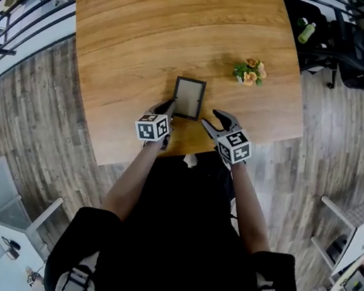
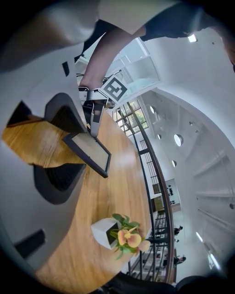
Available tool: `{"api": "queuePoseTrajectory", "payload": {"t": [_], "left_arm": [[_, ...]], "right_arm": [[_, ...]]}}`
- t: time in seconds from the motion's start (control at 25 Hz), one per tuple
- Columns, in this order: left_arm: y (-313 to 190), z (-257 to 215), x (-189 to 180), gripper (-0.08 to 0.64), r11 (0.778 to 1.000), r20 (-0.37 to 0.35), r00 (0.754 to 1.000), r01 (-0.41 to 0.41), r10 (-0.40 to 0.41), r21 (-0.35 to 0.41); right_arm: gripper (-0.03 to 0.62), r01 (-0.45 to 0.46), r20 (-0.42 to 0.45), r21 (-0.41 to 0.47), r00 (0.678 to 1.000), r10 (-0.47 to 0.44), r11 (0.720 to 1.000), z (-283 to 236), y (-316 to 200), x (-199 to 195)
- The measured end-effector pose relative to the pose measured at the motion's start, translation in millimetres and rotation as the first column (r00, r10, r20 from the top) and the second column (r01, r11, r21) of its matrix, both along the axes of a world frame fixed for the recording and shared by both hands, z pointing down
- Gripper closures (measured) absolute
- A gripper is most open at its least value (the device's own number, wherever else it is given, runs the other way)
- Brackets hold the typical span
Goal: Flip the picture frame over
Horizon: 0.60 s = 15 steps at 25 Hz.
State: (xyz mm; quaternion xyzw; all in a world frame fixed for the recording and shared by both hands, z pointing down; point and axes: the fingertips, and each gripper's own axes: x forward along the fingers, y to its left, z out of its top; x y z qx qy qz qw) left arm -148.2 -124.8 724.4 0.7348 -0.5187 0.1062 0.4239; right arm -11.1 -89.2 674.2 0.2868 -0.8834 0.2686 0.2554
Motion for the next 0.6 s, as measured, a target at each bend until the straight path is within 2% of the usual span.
{"api": "queuePoseTrajectory", "payload": {"t": [0.32, 0.6], "left_arm": [[0, -22, 3, 0.500, 0.998, -0.043, 0.999, -0.006, 0.009, 0.069], [1, -37, 6, 0.500, 0.992, -0.097, 0.995, -0.010, 0.023, 0.127]], "right_arm": [[0.374, -0.004, 0.035, -0.078, 0.999, 0.006, 0.997, 11, 4, -13], [0.374, -0.124, 0.184, -0.196, 0.970, 0.161, 0.973, 11, -2, -18]]}}
